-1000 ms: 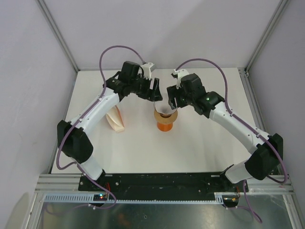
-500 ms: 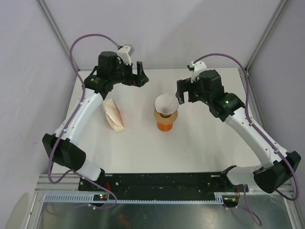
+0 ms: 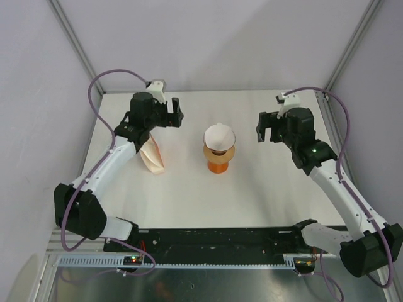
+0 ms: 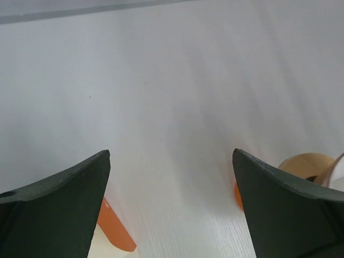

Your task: Place the coffee filter in the dripper

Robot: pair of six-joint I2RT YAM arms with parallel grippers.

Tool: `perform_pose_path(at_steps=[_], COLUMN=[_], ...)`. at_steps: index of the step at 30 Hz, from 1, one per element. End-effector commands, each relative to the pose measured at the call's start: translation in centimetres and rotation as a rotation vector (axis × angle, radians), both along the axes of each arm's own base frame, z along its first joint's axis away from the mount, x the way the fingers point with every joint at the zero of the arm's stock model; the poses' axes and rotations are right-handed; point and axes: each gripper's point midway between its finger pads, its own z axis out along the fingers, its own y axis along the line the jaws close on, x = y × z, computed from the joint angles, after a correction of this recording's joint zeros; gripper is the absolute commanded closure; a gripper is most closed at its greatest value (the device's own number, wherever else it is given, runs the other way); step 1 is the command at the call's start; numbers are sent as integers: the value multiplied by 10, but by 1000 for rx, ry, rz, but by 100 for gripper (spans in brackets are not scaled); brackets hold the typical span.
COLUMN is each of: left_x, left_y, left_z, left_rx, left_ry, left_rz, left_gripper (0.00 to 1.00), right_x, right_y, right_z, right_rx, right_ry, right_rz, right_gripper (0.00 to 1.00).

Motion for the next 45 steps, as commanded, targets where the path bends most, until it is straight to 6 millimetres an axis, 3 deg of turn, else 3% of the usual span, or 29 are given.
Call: perform_pose_path(at_steps=[1, 6, 25, 29, 33, 45], left_x=[6, -3, -23, -28, -34, -39], left_y=[20, 31, 43, 42, 43, 53], left_z=[17, -16, -41, -45, -54, -64], left_rx=[3, 37, 67, 59, 46, 70], left_ry=[-139, -120, -352, -388, -426, -469], left_rz=[83, 103, 74, 66, 60, 102], left_gripper=[0, 0, 0, 0, 0, 0], right_x=[4, -2, -25, -27, -34, -39], right_y=[-24, -47, -102, -109, -134, -128], right_z=[20, -7, -98, -101, -100, -110], right_rx=[37, 44, -3, 42, 107, 111], right_ry=[-145, -165, -281, -318, -412, -445], right_rz=[-77, -123, -322, -382, -554, -501], right_gripper=[1, 1, 1, 1, 1, 1])
